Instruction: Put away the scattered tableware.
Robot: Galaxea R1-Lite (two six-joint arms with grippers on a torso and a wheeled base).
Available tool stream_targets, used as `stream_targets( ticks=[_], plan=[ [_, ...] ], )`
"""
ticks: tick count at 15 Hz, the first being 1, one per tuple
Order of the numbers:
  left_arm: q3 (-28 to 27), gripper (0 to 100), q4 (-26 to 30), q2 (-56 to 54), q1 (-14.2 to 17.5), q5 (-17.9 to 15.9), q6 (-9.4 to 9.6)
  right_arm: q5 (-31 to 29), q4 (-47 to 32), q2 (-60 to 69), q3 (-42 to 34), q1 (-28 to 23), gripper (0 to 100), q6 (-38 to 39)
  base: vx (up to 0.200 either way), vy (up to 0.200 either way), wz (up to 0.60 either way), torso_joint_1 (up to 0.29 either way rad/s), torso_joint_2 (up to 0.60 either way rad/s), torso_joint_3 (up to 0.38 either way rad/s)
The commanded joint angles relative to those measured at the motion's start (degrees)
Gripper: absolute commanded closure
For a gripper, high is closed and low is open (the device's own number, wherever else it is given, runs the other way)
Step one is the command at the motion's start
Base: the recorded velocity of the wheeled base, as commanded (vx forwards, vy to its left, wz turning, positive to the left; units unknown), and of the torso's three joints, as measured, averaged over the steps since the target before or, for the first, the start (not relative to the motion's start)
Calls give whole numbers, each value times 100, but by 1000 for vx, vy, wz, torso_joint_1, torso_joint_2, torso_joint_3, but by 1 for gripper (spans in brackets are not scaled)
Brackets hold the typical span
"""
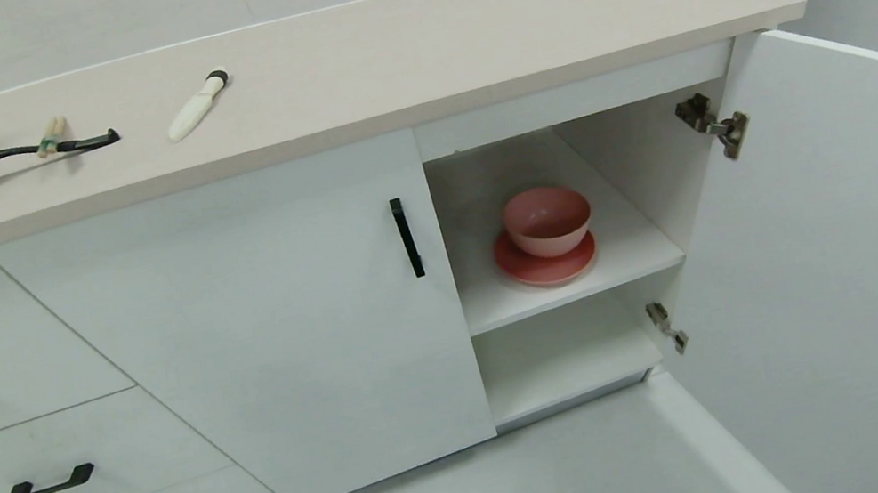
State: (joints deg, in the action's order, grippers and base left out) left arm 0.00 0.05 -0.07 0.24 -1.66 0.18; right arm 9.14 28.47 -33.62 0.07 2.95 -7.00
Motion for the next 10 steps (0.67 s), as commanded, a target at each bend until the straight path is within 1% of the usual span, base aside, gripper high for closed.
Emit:
stream_targets(
  ticks=[1,2,4,5,6,10],
  plan=[
    [0,0,-5,7,2,-1,-1,26,-1686,2712,1,-1104,0,190,0,0,0,0,0,0],
    [0,0,4,7,2,-1,-1,0,-2038,2808,-7,-1165,0,190,0,0,0,0,0,0],
    [0,0,4,7,2,-1,-1,-18,-2266,2791,-7,-1165,0,190,0,0,0,0,0,0],
    [0,0,4,7,2,-1,-1,-97,-2776,2791,1,-1165,0,58,0,0,0,0,0,0],
    [0,0,-5,7,2,-1,-9,-299,-2820,2791,-7,-1156,0,-47,0,0,0,0,0,0],
    [0,0,-5,7,2,-1,8,-343,-2820,2791,-7,-1165,0,41,0,0,0,0,0,0]
  ],
)
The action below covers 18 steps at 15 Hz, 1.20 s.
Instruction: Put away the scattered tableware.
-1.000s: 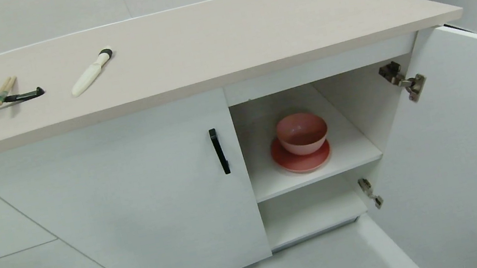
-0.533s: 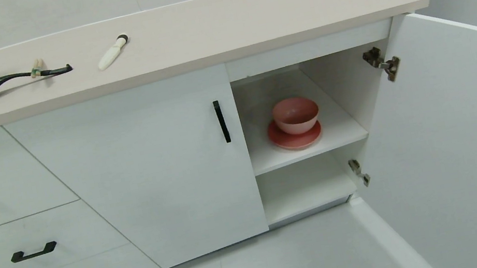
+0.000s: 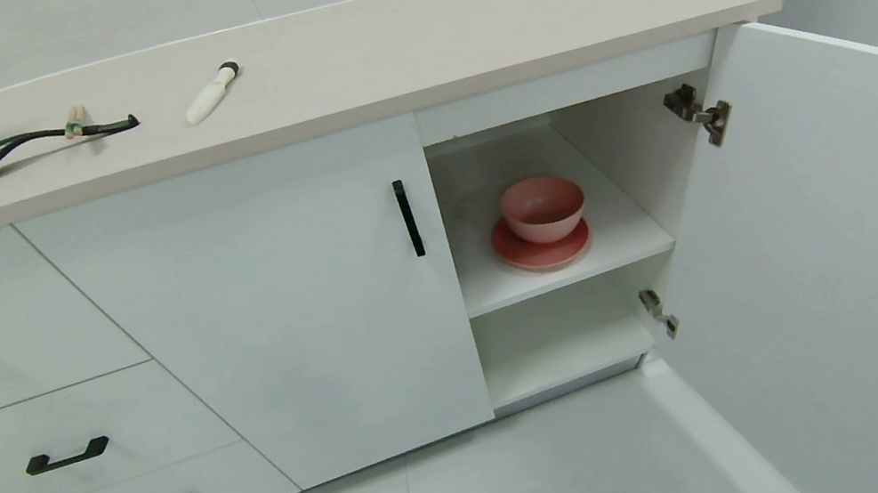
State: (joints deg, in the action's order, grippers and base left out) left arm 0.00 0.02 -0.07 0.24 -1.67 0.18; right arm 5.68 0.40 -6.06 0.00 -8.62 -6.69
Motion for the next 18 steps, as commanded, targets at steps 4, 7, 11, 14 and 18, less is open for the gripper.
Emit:
stream_targets(
  ticks=[4,7,11,14,18],
  plan=[
    [0,0,-2,7,2,0,17,-58,-31,-326,0,1460,0,239,0,0,0,0,0,0],
    [0,0,6,7,2,0,17,-111,-31,149,0,871,0,318,0,0,0,0,0,0],
    [0,0,6,7,2,9,131,-357,-31,597,0,827,0,318,-100,-100,0,2,1,1],
    [0,0,6,7,2,202,-18,-691,-31,597,0,827,0,353,-200,-200,0,7,2,4],
    [0,0,6,7,2,211,34,-709,-31,597,0,836,0,362,0,-200,0,1,5,0]
  ],
)
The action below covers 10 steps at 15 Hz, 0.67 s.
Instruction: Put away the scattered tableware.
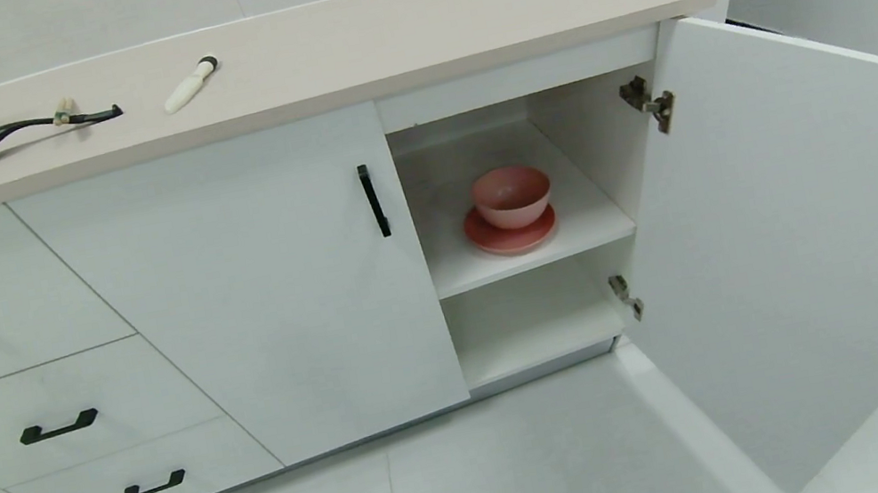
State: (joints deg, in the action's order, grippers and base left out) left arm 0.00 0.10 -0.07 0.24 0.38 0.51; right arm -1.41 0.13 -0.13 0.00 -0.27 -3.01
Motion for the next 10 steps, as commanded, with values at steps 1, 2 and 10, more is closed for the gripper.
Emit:
stream_targets(
  ticks=[1,2,10],
  plan=[
    [0,0,-1,7,2,6,-16,1,-5,5,0,0,0,-7,0,-200,0,-7,2,2],
    [0,0,-1,7,2,6,-16,1,-5,5,0,-8,0,-7,0,-200,0,2,2,7],
    [0,0,-1,7,2,6,19,54,-13,13,0,0,0,240,0,-200,0,5,3,3]
  ],
)
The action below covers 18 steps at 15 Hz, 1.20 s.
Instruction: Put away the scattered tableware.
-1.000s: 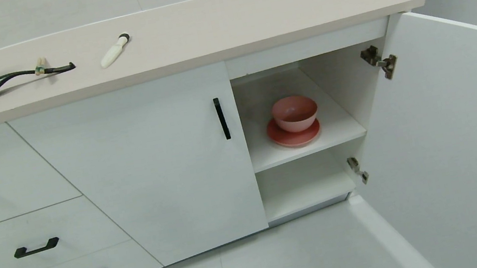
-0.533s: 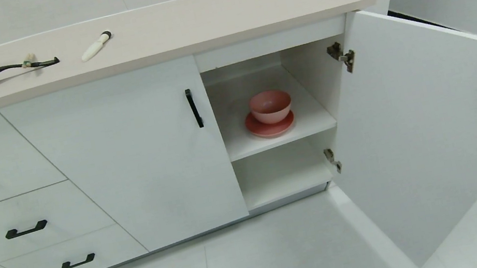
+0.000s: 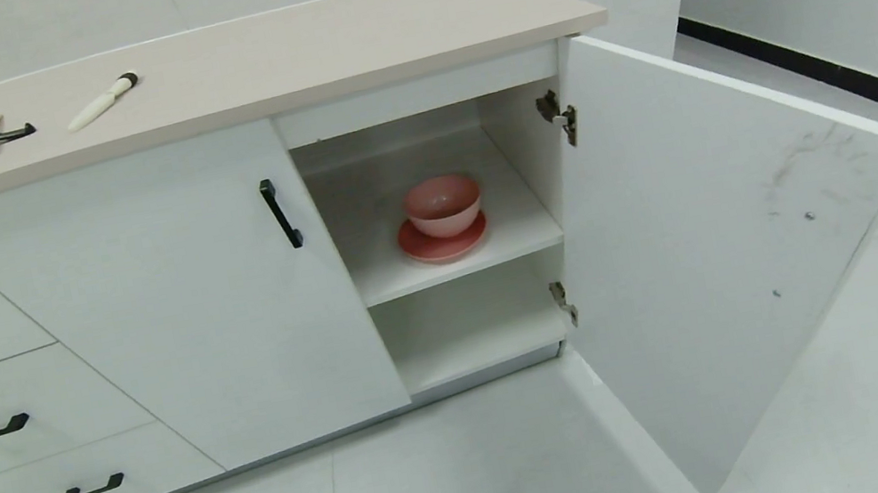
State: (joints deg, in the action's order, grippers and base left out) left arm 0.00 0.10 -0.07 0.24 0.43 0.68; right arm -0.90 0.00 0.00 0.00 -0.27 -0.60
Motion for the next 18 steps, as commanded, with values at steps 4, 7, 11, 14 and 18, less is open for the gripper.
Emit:
stream_targets(
  ticks=[4,7,11,14,18],
  plan=[
    [0,0,-1,7,2,1,-24,2,0,-9,0,0,0,16,-150,-100,0,-1,-4,1],
    [0,0,-1,7,2,1,-59,-6,0,0,0,0,0,16,0,0,200,2,1,2],
    [0,0,-1,7,2,1,-68,2,-9,0,0,0,100,-2,-50,0,0,2,1,1],
    [0,0,-1,7,2,1,-77,2,-9,0,0,0,100,7,-133,0,0,3,2,0],
    [0,0,-1,7,2,1,-68,2,0,-9,0,0,100,7,0,0,0,0,0,0]
  ],
)
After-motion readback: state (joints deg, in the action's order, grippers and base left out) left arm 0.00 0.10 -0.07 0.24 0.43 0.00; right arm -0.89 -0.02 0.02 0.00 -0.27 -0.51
